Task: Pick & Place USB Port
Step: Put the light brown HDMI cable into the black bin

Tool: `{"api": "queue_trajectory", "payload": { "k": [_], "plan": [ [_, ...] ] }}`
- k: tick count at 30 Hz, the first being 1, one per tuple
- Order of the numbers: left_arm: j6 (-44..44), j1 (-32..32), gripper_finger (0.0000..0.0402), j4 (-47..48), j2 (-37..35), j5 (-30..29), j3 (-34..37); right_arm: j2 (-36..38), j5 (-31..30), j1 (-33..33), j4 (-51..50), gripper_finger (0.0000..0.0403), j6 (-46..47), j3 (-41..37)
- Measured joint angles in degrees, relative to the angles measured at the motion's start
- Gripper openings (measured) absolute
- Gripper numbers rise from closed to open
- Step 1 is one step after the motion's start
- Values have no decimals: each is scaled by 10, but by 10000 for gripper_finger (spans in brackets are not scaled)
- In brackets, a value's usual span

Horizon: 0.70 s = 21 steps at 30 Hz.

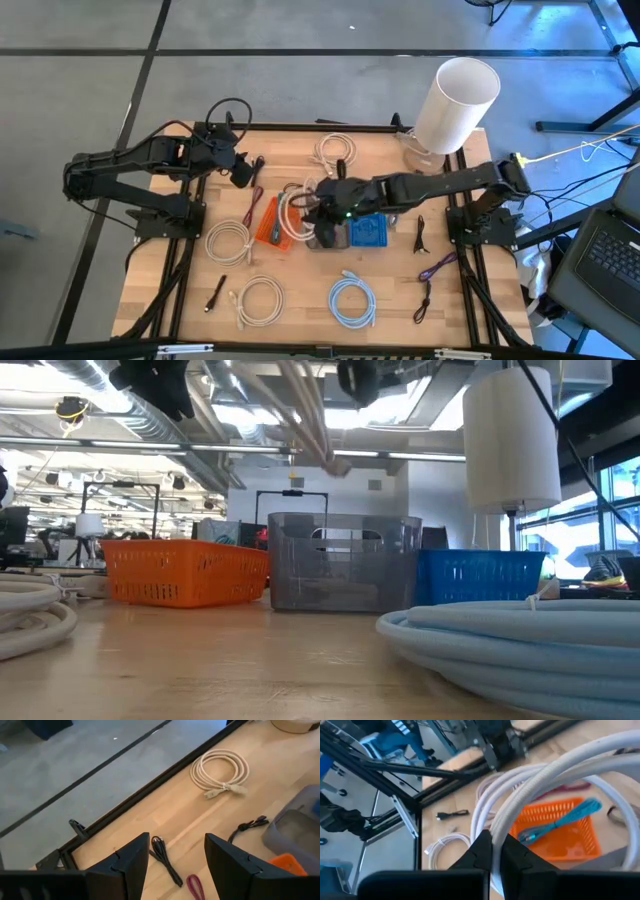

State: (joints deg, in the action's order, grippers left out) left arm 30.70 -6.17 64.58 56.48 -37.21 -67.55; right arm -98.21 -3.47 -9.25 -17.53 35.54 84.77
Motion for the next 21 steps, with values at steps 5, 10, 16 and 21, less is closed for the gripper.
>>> {"api": "queue_trajectory", "payload": {
  "k": [5, 10, 16, 21],
  "plan": [
    [-2, 0, 185, 0, -1, 4, 0, -27, -10, -4, 7, 13, 16, 0],
    [-6, 0, 185, 12, -1, 13, 0, -23, -23, -4, 82, 13, 52, -70],
    [-1, 0, 185, 27, -1, 12, 0, -10, -8, -4, 356, 13, 126, -226],
    [0, 0, 185, 27, -1, 10, 0, -9, -17, -4, 450, 13, 170, -305]
  ]
}}
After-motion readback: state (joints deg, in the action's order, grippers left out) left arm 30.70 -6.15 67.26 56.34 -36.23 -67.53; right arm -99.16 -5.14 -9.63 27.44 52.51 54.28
